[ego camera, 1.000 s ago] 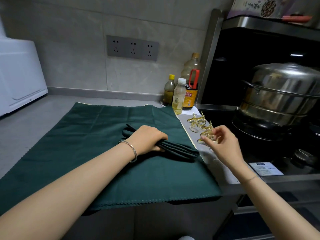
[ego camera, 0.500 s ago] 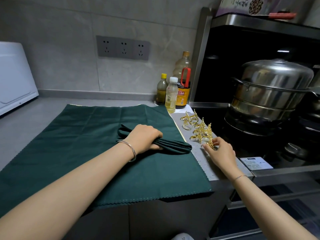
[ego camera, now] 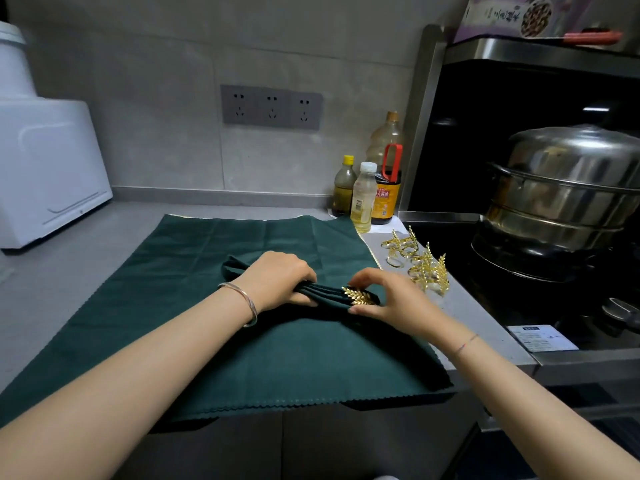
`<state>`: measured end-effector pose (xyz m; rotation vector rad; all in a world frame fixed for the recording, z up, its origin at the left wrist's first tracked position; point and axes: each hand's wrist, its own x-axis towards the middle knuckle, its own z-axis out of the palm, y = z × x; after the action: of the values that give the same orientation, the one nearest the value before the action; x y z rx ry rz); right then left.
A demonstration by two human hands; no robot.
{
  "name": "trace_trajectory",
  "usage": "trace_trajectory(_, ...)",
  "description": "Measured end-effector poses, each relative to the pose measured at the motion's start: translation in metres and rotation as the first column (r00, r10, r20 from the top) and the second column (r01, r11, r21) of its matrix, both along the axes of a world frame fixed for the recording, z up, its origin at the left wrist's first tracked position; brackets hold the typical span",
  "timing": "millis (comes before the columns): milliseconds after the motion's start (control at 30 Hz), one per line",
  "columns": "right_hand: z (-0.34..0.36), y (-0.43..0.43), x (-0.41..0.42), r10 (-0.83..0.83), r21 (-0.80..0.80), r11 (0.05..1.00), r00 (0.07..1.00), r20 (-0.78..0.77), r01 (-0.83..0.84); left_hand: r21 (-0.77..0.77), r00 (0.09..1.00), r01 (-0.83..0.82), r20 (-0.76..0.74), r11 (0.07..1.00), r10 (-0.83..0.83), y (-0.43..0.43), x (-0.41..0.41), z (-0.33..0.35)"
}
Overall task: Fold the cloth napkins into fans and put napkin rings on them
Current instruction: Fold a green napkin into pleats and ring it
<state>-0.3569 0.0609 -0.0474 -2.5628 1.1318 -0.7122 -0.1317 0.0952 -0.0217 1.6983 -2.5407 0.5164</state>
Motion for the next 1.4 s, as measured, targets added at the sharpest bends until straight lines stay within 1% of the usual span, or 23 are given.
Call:
trace_trajectory(100,-0.003,0.004,0.029,0.103,-0.006,0.995,0.993,0.060,-0.103,0.000,1.000,0.004,-0.018,1.000,-0.004,0.008,0.003,0.000)
trace_trajectory(167,-0.007,0.005,0.040,0.125,-0.036,0.992,0.989,0.072,-0.123,0.004,1.000,-0.013,-0.023,1.000,0.013,0.012,0.008,0.000)
trace_trajectory(233,-0.009,0.004,0.042,0.104,-0.061,0.993,0.994,0.019,-0.102,0.019,0.999,-0.038,-0.033,0.999,0.038,0.015,0.017,0.000)
trace_trajectory(300,-0.012,0.002,0.037,0.060,-0.125,0.990,0.996,-0.069,-0.068,0.033,0.998,-0.053,-0.035,0.998,0.054,0.017,0.024,-0.002)
trace_trajectory(333,-0.012,0.002,0.036,0.047,-0.147,0.987,0.995,-0.088,-0.060,0.041,0.997,-0.053,-0.049,0.998,0.055,0.019,0.027,-0.003)
trace_trajectory(467,-0.017,0.005,0.040,0.038,-0.198,0.979,0.995,-0.088,-0.055,0.063,0.995,-0.024,-0.098,0.998,0.030,0.020,0.018,-0.009)
trace_trajectory(600,-0.016,0.008,0.046,0.024,-0.204,0.979,0.999,-0.029,-0.030,0.037,0.991,0.014,-0.133,0.999,-0.009,0.017,0.000,-0.015)
trace_trajectory(800,-0.013,0.006,0.042,-0.030,-0.245,0.969,0.998,-0.048,0.017,0.054,0.985,-0.023,-0.172,0.998,0.032,0.015,0.007,-0.013)
trace_trajectory(900,-0.010,0.007,0.041,-0.058,-0.252,0.966,0.998,-0.017,0.052,0.053,0.989,-0.034,-0.142,0.998,0.041,0.014,0.018,-0.007)
trace_trajectory(1033,-0.012,0.008,0.044,-0.070,-0.249,0.966,0.997,-0.016,0.064,0.054,0.992,-0.049,-0.110,0.997,0.055,0.013,0.024,-0.003)
trace_trajectory(1167,-0.015,0.007,0.045,-0.094,-0.216,0.973,0.994,-0.047,0.082,0.094,0.996,-0.063,-0.060,0.994,0.069,0.016,0.036,-0.006)
trace_trajectory(1267,-0.020,0.004,0.041,-0.078,-0.122,0.990,0.996,-0.053,0.071,0.043,0.994,-0.104,-0.016,0.994,0.105,0.023,0.064,0.002)
trace_trajectory(1400,-0.026,0.006,0.058,0.001,0.024,1.000,1.000,0.003,-0.001,0.005,0.984,-0.149,-0.098,0.989,0.149,0.030,0.098,0.010)
